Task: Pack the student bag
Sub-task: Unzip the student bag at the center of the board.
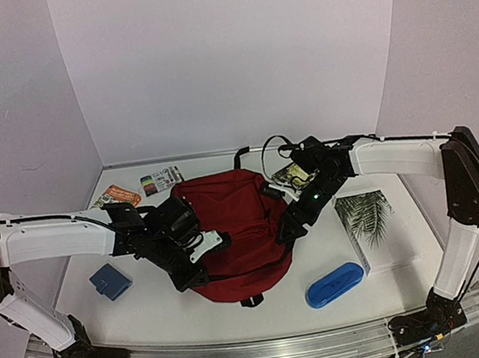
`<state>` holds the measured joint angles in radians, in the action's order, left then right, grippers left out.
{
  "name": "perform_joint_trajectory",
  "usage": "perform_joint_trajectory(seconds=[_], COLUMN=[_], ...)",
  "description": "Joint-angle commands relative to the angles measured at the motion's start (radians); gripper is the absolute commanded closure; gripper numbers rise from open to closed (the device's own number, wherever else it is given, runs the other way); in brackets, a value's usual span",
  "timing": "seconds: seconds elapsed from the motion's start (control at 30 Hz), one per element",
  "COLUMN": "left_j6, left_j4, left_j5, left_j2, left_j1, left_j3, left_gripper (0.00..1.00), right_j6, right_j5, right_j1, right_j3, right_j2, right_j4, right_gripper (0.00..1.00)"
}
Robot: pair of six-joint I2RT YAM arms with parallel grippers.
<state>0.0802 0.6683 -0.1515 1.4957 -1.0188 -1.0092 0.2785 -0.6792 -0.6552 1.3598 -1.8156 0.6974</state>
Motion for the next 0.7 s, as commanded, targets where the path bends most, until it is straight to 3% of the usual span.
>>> perform_joint_trajectory(seconds=[0.0, 0.33, 0.5, 0.67], left_j6=[0.007, -0.008, -0.013, -0.027], left_j4=[-0.032, -0.055, -0.089, -0.095], left_j5=[-0.028, 0.033, 0.100, 0.059], left_j2=[-0.043, -0.107, -0.096, -0.045], left_j1=[0.019, 0.091, 0.162, 0.284], left_j3=[-0.017, -0.046, -0.110, -0.204], left_gripper=[1.00, 1.00, 1.00, 1.00], right_j6=[0.015, 0.011, 0.008, 0.018], right_j5=[-0.019, -0.002, 0.063, 0.110], right_j1=[-0.003, -0.003, -0.001, 0.000], right_j3=[0.002, 0.014, 0.071, 0.142], right_j2=[0.010, 0.014, 0.018, 0.022], right_j4=[0.012, 0.014, 0.014, 0.014], right_gripper=[0.22, 0.22, 0.19, 0.13])
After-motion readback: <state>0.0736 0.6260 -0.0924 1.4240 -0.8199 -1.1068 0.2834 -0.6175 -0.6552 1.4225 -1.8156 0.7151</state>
